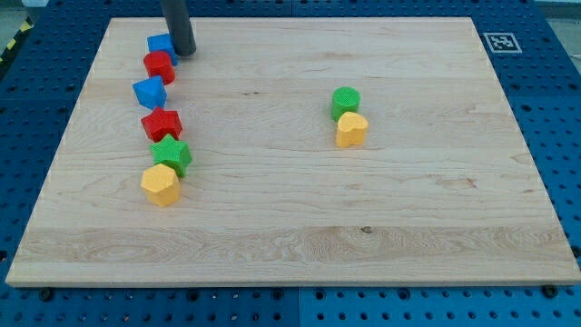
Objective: Nudge the green star left a bit
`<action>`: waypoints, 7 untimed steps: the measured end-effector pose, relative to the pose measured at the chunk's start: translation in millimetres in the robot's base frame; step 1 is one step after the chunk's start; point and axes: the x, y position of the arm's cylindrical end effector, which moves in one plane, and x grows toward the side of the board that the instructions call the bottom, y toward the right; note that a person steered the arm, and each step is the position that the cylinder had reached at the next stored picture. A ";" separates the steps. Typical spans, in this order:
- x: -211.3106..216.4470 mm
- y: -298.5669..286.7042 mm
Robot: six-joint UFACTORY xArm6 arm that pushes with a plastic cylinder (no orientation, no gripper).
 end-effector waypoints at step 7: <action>30.9 98.5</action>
